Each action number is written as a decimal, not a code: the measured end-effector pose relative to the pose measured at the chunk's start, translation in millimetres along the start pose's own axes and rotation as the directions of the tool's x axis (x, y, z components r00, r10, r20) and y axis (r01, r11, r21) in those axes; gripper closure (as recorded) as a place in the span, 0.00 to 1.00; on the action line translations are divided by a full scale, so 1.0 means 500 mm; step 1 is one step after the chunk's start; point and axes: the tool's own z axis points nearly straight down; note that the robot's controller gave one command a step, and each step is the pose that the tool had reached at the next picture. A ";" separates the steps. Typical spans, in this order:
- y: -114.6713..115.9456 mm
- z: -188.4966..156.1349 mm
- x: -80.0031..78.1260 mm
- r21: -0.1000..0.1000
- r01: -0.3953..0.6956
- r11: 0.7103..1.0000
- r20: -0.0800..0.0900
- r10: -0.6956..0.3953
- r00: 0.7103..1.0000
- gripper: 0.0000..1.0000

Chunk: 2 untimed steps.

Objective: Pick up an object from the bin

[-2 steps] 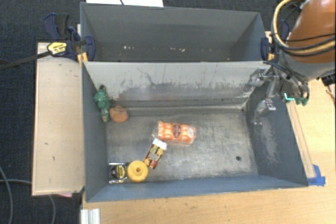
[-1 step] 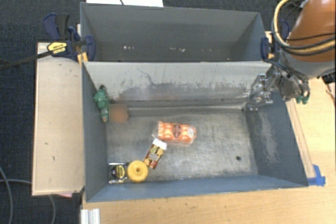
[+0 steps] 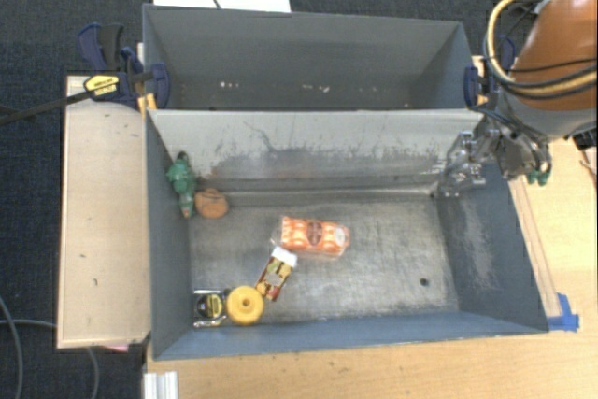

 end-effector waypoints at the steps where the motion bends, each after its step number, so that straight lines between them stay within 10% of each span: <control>1: 0.080 0.116 0.092 -0.001 0.160 0.987 -0.002 -0.160 0.987 1.00; 2: 0.080 0.116 0.092 -0.001 0.163 0.987 -0.002 -0.163 0.987 0.00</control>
Offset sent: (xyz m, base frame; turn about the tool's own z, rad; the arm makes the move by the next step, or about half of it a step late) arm 0.0000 0.0000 0.0000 0.0000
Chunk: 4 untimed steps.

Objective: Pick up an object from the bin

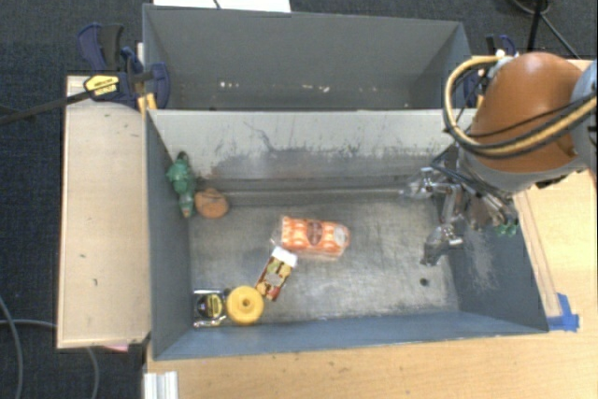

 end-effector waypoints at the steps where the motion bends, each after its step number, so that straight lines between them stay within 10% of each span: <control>1: 0.000 0.000 0.000 0.000 0.001 1.000 0.000 -0.001 1.000 0.00; 2: 0.053 0.059 0.038 0.003 0.039 0.999 0.006 -0.039 0.999 0.00; 4: 0.196 0.155 -0.018 0.001 0.102 0.995 0.002 -0.102 0.995 0.00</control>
Offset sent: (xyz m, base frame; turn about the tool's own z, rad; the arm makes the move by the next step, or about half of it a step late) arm -0.0475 0.0484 -0.0615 -0.0807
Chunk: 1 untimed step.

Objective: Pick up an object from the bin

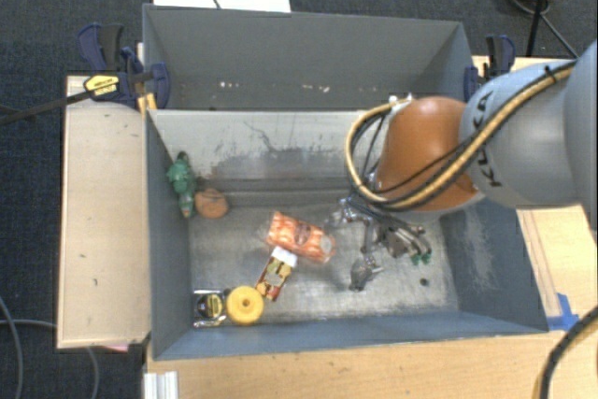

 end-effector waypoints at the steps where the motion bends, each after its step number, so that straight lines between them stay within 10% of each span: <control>1: 0.022 0.030 -0.072 -0.004 -0.039 0.999 -0.001 0.039 0.999 0.00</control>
Offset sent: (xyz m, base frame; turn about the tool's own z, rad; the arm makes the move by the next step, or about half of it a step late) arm 0.0312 0.0414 -0.0281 0.0863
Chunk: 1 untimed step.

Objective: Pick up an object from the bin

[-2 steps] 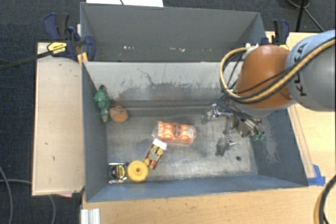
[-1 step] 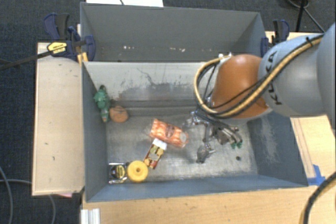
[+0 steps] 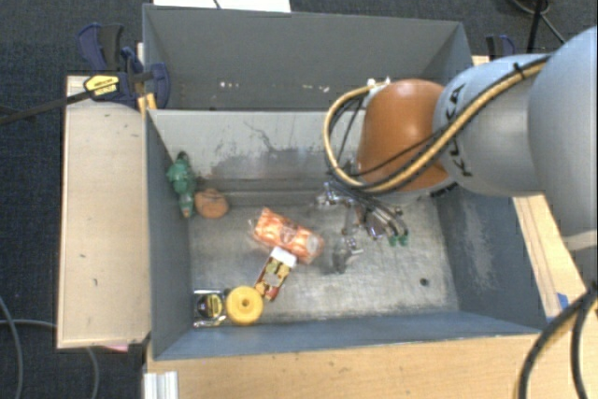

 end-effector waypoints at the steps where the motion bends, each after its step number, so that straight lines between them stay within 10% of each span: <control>1: 0.018 0.016 -0.026 0.004 -0.036 0.999 0.003 0.036 0.999 0.00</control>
Offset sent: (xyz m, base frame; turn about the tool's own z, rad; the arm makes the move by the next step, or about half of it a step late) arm -0.0343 0.0703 -0.0086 -0.0228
